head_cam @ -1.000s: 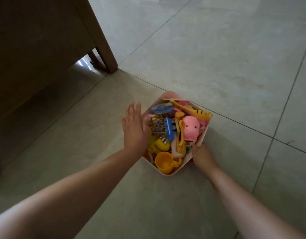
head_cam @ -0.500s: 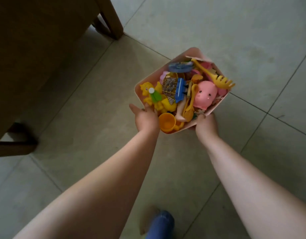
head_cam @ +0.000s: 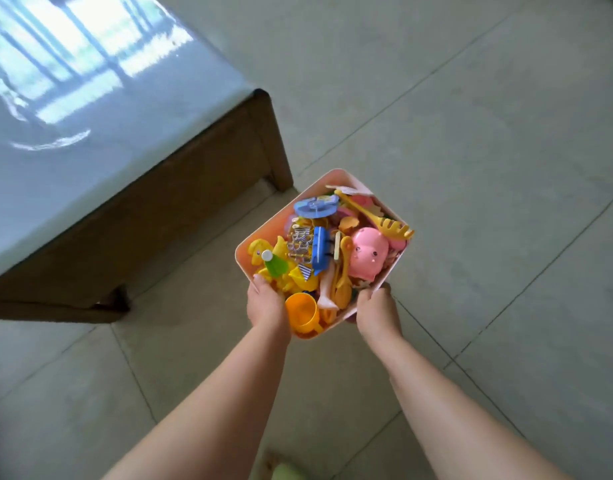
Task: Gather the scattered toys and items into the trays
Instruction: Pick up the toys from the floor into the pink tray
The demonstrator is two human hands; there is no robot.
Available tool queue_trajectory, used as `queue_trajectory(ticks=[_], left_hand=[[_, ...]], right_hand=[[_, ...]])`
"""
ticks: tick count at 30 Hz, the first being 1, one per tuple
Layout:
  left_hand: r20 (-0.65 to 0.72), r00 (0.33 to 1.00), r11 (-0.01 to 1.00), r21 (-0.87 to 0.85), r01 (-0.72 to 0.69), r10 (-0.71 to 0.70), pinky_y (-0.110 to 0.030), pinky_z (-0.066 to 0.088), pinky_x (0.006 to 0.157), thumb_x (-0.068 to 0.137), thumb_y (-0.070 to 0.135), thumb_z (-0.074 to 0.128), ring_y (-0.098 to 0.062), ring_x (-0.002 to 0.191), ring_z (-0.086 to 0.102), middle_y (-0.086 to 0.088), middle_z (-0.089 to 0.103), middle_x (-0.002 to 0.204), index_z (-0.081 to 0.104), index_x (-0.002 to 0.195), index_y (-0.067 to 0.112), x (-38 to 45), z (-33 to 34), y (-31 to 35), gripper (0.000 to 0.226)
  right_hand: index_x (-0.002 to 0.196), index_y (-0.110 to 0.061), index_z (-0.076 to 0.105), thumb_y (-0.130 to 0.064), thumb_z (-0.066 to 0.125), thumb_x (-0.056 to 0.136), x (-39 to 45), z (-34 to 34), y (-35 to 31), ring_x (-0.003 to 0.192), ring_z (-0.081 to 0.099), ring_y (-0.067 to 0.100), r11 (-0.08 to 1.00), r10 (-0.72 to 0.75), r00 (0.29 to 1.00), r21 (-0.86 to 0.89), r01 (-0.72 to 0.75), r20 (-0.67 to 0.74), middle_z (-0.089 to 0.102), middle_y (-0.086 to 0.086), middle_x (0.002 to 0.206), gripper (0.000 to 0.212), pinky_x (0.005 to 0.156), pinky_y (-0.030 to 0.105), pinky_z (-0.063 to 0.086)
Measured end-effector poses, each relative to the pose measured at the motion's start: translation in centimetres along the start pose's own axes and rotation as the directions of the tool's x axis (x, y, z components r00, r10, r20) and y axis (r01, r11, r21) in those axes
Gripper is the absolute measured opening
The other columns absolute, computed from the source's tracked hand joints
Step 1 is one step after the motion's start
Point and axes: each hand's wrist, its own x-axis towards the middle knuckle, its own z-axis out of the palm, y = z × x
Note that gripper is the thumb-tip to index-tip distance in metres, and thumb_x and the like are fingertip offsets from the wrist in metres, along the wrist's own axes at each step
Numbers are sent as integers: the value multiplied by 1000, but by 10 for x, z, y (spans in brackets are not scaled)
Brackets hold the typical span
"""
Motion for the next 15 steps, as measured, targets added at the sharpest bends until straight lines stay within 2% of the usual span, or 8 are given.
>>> queue_trajectory(ticks=[3, 6, 9, 11, 15], left_hand=[[-27, 999, 990, -134, 35, -39, -40, 41, 99, 102, 46, 24, -33, 119, 52, -11, 56, 131, 51, 135, 18, -16, -14, 57, 51], [-39, 998, 964, -264, 42, -55, -37, 42, 94, 102, 47, 27, -30, 116, 54, -7, 58, 127, 52, 132, 20, -16, -19, 104, 49], [-46, 998, 941, -338, 22, -40, -39, 43, 95, 101, 49, 27, -29, 116, 55, -5, 59, 127, 53, 133, 21, 5, -28, 156, 49], [-67, 997, 941, -338, 13, -38, -38, 43, 94, 101, 50, 26, -28, 115, 56, -5, 60, 125, 53, 131, 21, 30, -33, 190, 49], [-124, 992, 931, -365, -19, -28, -40, 45, 95, 100, 52, 24, -28, 112, 58, -3, 62, 123, 53, 131, 25, 67, -39, 238, 50]], right_hand=[[112, 3, 47, -14, 36, 98, -2, -21, -65, 102, 61, 41, 998, -53, 998, -39, 54, 14, 61, 25, 116, 24, 77, 39, 51], [115, 5, 46, -13, 36, 99, 7, -28, -120, 106, 58, 42, 993, -89, 996, -76, 89, 7, 58, 26, 121, 27, 77, 37, 48], [115, 6, 47, -13, 35, 99, 26, -20, -181, 106, 57, 42, 985, -145, 989, -89, 146, 20, 57, 28, 120, 28, 75, 35, 44], [114, 6, 47, -14, 35, 99, 39, -8, -224, 105, 56, 42, 975, -177, 984, -128, 180, 36, 57, 28, 119, 28, 75, 34, 42], [110, 1, 51, -20, 36, 97, 64, 18, -287, 98, 60, 40, 972, -201, 975, -107, 211, 96, 62, 23, 110, 29, 81, 43, 53]])
